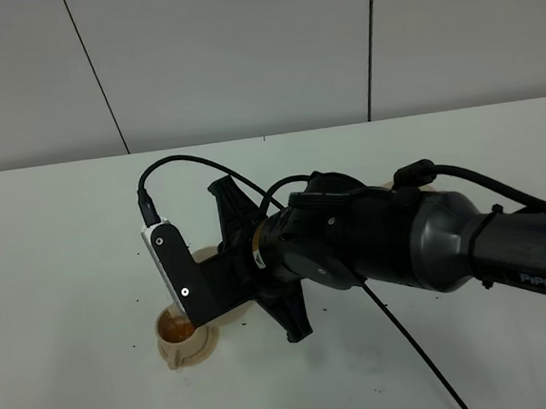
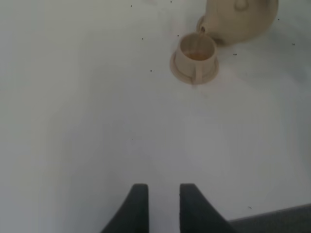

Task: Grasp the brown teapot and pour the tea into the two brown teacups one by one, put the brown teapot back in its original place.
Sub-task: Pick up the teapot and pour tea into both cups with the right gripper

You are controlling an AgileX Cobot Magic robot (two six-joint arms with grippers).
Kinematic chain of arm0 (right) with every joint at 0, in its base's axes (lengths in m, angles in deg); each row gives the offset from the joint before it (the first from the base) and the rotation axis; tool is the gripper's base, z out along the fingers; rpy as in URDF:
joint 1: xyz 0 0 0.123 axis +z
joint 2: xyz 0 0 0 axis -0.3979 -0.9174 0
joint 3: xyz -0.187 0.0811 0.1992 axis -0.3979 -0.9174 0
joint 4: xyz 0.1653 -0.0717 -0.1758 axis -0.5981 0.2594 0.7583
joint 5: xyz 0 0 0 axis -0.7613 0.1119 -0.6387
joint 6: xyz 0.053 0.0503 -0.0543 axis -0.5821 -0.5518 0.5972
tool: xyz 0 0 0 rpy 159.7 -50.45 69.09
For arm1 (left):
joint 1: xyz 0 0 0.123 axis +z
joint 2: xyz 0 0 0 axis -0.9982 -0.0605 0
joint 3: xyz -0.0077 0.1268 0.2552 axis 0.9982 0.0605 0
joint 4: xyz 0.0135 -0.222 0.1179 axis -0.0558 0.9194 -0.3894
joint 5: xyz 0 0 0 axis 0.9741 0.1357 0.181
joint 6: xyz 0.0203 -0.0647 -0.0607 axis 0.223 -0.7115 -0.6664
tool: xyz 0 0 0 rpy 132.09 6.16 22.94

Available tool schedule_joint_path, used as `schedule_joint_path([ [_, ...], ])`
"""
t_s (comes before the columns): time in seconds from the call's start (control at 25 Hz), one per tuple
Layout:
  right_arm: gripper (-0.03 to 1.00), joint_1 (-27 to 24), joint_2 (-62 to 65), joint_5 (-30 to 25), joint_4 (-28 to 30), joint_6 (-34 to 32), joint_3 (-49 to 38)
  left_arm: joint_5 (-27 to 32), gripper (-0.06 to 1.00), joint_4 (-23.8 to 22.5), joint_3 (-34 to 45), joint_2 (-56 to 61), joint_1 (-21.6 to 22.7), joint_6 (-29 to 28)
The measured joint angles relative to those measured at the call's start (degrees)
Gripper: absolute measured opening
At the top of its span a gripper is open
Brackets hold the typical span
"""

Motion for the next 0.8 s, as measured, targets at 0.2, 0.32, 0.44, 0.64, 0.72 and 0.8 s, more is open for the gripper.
schedule_joint_path([
  [0.2, 0.1, 0.13, -0.4, 0.04, 1.05, 0.0, 0.0, 0.0, 0.23, 0.0, 0.0, 0.0, 0.0, 0.0],
  [0.32, 0.1, 0.23, -0.4, 0.16, 1.59, 0.0, 0.0, 0.0, 0.23, 0.0, 0.0, 0.0, 0.0, 0.0],
  [0.44, 0.1, 0.23, -0.4, 0.3, 1.76, 0.0, 0.0, 0.0, 0.23, 0.0, 0.0, 0.0, 0.0, 0.0],
  [0.64, 0.1, 0.23, -0.4, 0.3, 2.02, 0.0, 0.0, 0.0, 0.23, 0.0, 0.0, 0.0, 0.0, 0.0],
  [0.72, 0.1, 0.23, -0.4, 0.3, 2.4, 0.0, 0.0, 0.0, 0.23, 0.0, 0.0, 0.0, 0.0, 0.0],
  [0.8, 0.1, 0.23, -0.4, 0.3, 3.07, 0.0, 0.0, 0.0, 0.23, 0.0, 0.0, 0.0, 0.0, 0.0],
])
